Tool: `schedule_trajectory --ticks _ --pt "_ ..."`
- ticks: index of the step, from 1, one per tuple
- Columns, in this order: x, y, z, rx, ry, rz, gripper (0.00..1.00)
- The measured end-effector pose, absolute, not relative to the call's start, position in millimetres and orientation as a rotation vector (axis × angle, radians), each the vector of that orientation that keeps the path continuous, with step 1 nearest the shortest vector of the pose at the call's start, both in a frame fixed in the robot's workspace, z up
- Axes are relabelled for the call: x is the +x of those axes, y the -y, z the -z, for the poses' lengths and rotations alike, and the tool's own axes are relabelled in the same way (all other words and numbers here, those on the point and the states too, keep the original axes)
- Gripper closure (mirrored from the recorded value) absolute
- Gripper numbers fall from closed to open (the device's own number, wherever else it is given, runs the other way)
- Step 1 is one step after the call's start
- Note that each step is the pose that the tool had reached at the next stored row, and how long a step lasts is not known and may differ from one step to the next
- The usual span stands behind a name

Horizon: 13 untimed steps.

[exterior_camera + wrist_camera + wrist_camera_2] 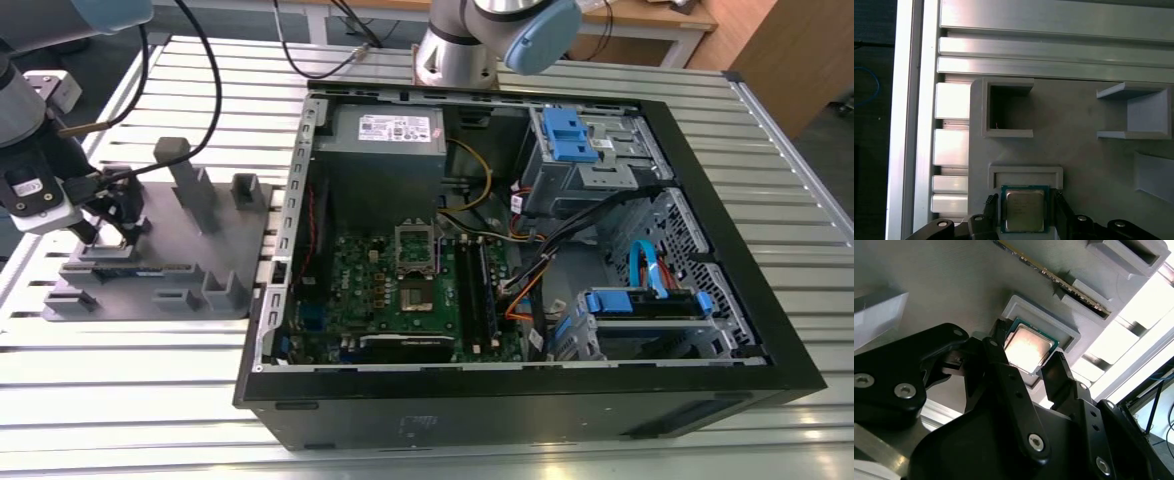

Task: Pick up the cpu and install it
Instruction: 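Pick up the cpu and move it towards the insertion slot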

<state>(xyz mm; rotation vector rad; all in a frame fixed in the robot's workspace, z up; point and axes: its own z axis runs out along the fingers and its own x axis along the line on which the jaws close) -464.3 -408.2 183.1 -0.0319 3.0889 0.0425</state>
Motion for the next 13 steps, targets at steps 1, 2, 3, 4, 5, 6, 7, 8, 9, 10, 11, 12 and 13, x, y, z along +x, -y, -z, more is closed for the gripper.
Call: schedule_trajectory --ticks 1,2,3,4,5,6,7,8,9,10,11,12,13 --pt "-464.3 408.2 -183.2 -0.032 -3.089 -0.042 0.44" --pt "-464.4 408.2 -183.2 -0.032 -3.09 -0.043 0.44" --pt "-464.3 408.2 -183.1 -0.032 -3.092 -0.043 0.44" --pt "-464.3 408.2 -183.1 -0.032 -3.092 -0.043 0.44" --pt "-464.4 408.2 -183.2 -0.032 -3.092 -0.043 0.44" --pt "-464.3 408.2 -183.1 -0.032 -3.093 -0.043 0.44" --pt "-464.3 408.2 -183.4 -0.032 -3.094 -0.042 0.44" --pt "-464.3 408.2 -183.4 -0.032 -3.094 -0.042 0.44" --pt "-464.3 408.2 -183.4 -0.032 -3.094 -0.042 0.44" --pt "-464.3 408.2 -183.4 -0.032 -3.094 -0.042 0.44" --pt "-464.3 408.2 -183.7 -0.032 -3.094 -0.042 0.44" --pt "-464.3 408.2 -183.9 -0.032 -3.094 -0.041 0.44" --pt "-464.3 408.2 -183.9 -0.032 -3.094 -0.042 0.44"
